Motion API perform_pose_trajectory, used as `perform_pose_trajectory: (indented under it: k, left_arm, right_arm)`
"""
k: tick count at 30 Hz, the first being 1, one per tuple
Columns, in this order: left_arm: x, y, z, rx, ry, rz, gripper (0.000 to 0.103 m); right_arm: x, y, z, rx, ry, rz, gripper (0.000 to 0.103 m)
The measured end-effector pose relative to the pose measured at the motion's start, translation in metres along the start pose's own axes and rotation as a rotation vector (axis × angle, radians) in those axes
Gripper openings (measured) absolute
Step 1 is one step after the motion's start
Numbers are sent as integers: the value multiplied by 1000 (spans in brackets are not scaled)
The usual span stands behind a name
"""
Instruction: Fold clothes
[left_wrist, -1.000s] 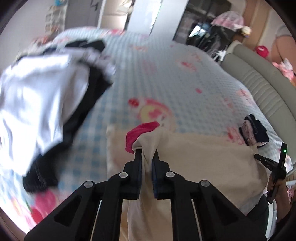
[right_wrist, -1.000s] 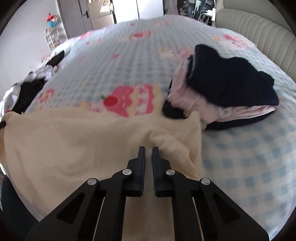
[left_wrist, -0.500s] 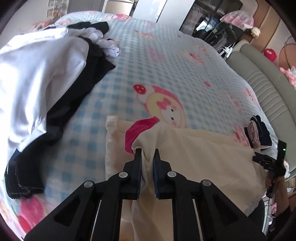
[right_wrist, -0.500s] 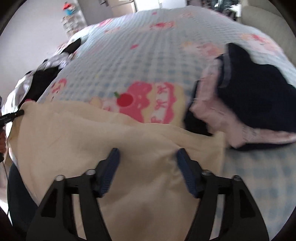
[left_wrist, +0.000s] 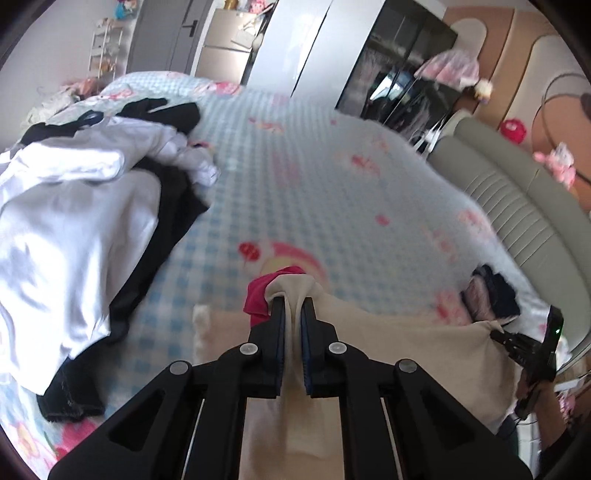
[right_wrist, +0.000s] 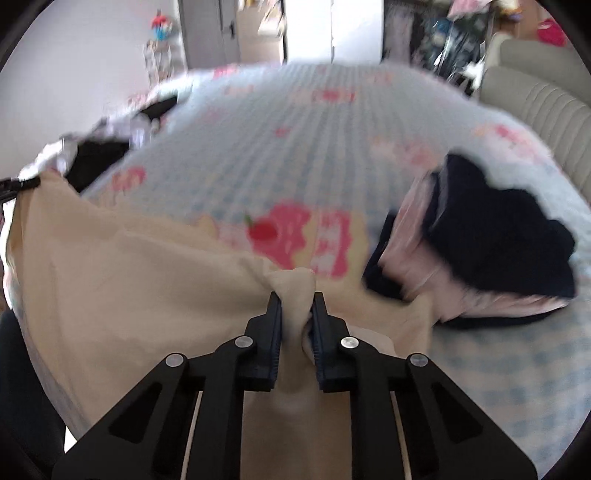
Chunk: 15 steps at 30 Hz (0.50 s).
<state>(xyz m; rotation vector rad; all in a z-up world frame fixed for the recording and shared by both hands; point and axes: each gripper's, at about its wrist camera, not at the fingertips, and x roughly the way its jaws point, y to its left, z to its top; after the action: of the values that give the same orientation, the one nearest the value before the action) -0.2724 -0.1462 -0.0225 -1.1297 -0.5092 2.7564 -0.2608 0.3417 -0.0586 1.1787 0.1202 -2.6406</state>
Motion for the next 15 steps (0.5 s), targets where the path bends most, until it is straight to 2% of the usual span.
perform_pose_trajectory:
  k: [1,3,5,6,7,8,9,10,12,15]
  left_arm:
    - [8,2,3,1,3,10,8]
    - [29,8,4,-1,38,27,12]
    - [75,30,-4,-53,165,63,16]
    - [91,38,-11,-90,228,83,21]
    - [98,45,-16,-118,256,90,22]
    - [105,52,-22,-146,285,96,23]
    - [110,58,-26,-169,305,102,23]
    - [98,57,-25,-165,276,109,25]
    - [62,54,-24,-152,195,116,36]
    - [2,56,-35,-152,100,87,37]
  right_arm:
    - [-5,-2,3,12,-21,-14,13]
    - [15,-8,0,40,26,-41,14]
    - [34,-14,-3,68,73,-67,16]
    - [44,-17,-4,81,97,-81,20]
    - [54,-20,-6,95,120,-94,24]
    - [64,-23,-7,109,144,-107,33]
    - [71,-25,-8,119,158,-121,33]
    - [67,-23,-8,112,137,-136,34]
    - [45,-22,-6,131,101,-140,51]
    - [5,-23,-6,189,43,-120,57]
